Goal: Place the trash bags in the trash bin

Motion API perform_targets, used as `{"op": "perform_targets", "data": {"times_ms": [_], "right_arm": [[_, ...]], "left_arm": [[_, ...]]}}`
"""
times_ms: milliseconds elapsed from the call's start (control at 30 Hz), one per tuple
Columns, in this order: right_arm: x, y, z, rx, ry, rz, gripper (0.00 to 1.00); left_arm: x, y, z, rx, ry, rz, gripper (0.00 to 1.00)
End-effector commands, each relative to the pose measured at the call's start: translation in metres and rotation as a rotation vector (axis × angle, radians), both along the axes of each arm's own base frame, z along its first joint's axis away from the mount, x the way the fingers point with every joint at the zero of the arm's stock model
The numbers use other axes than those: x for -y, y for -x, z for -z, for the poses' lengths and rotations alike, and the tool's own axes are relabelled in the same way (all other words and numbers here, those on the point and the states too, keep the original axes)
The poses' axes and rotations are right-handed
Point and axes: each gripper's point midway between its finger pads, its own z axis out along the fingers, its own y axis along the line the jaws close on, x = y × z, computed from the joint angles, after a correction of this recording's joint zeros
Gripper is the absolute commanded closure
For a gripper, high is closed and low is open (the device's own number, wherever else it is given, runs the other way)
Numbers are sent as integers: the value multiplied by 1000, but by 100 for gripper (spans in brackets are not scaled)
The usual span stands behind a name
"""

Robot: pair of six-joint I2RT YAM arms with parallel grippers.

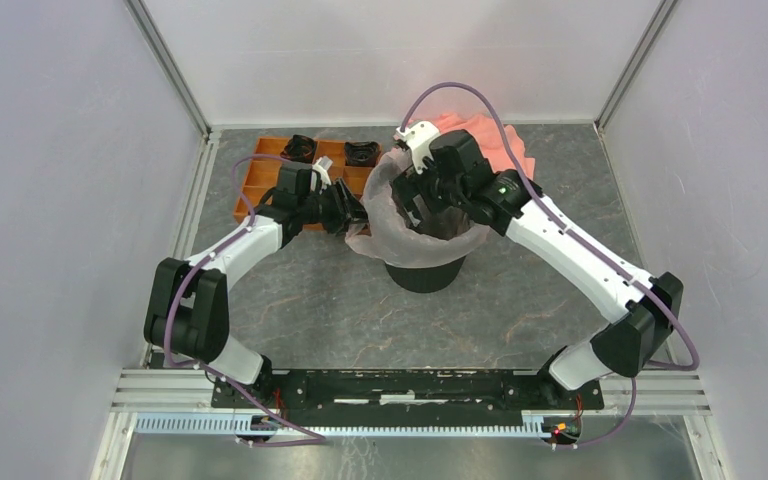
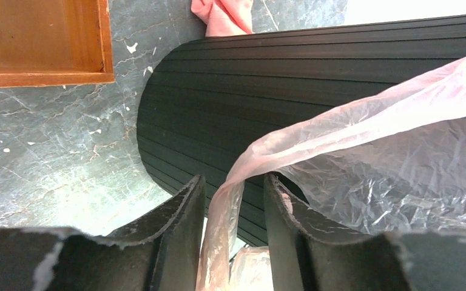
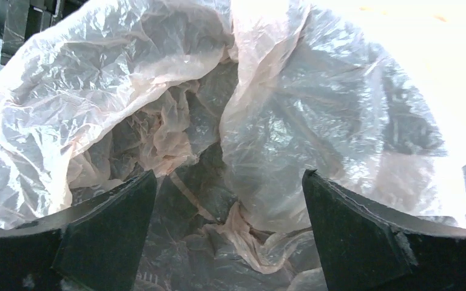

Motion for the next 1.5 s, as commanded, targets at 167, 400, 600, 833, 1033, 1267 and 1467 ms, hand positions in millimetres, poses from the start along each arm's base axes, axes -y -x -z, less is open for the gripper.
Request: {"op": "perform_targets", "data": {"times_ms": [167,400,600,833,1033,1267,1467], "right_arm": [[19,-1,-54,157,-28,38,4],[63,45,-127,397,-213,45,2],[101,90,-131,487,-298,47,2],[133,122,-129,543,-334,58,2],[159,140,-139,607,-380,107,2],[174,152,-136,619,-429,144,2],[174,155,-136,598,-427,140,2]], "left_arm": [[-11,-17,-23,142,-85,-27,43],[-44,-38,-51,235,-8,-103,34],[-31,-41,-68,267,199,-47,19],[26,-31,-65,233,201,13,17],[97,-6,-43,128,253,51,18],[163,14,-24,56,262,108,19],[219,47,-22,32,300,228,19]]}}
